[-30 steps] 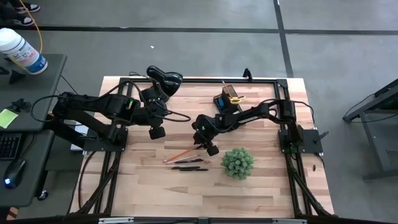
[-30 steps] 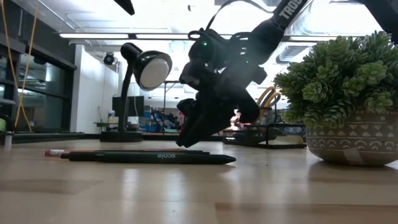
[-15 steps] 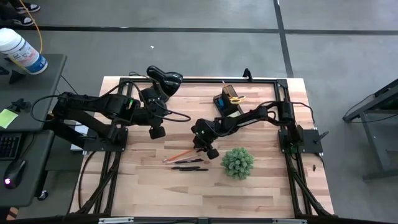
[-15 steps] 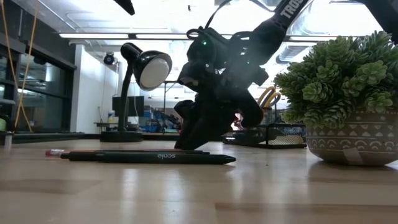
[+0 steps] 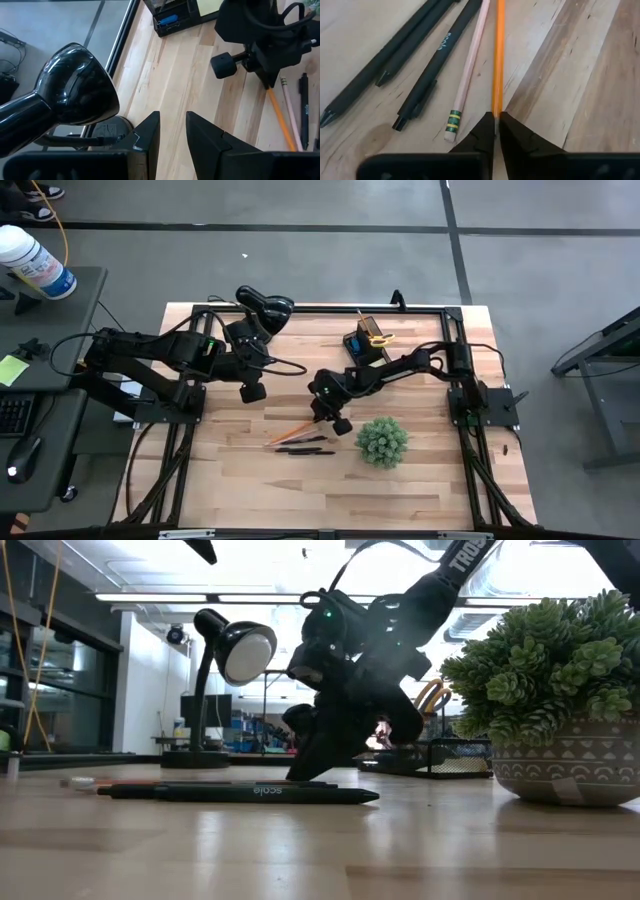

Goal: Pick and place office supplies into organizer
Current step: Put the orange pencil into the desk organizer

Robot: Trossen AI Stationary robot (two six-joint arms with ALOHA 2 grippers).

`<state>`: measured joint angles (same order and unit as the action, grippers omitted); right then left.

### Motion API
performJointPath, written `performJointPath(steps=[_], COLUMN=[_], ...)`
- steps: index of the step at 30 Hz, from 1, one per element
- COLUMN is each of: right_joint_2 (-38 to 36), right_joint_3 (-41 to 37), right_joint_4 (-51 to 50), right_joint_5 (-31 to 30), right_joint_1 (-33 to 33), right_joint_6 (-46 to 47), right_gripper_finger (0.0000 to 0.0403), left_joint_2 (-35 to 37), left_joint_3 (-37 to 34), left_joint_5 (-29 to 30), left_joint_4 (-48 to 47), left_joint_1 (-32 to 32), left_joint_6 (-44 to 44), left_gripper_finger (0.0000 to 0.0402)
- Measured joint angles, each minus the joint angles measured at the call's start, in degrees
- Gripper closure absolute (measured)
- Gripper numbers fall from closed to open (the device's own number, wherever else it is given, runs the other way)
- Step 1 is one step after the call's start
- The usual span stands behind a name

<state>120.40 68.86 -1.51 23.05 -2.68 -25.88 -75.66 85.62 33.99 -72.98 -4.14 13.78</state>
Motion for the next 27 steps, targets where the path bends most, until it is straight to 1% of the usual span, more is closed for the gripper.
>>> performJointPath(steps=[3, 12, 18, 27], right_joint_2=[0.98, 1.49, 1.87, 2.05], right_joint_3=[0.16, 1.24, 5.55, 11.49], right_joint_4=[-0.18, -1.59, -5.73, -15.31], right_joint_5=[0.42, 0.41, -0.36, -1.23], right_joint_1=[0.12, -0.25, -1.03, -2.12], right_joint_6=[0.33, 2.25, 2.53, -1.15], right_gripper_finger=[0.0397, 0.0402, 0.0403, 0.0403], left_joint_2=[0.00, 0.00, 0.00, 0.00], left_joint_3=[0.00, 0.00, 0.00, 0.00], left_joint_5=[0.12, 0.13, 0.12, 0.12], left_joint_4=[-0.04, -0.06, -0.16, -1.71], left_joint_1=[0.00, 0.02, 0.00, 0.00], left_joint_6=[0.00, -0.46, -0.46, -0.44], left_gripper_finger=[0.0318, 0.0318, 0.0318, 0.0318])
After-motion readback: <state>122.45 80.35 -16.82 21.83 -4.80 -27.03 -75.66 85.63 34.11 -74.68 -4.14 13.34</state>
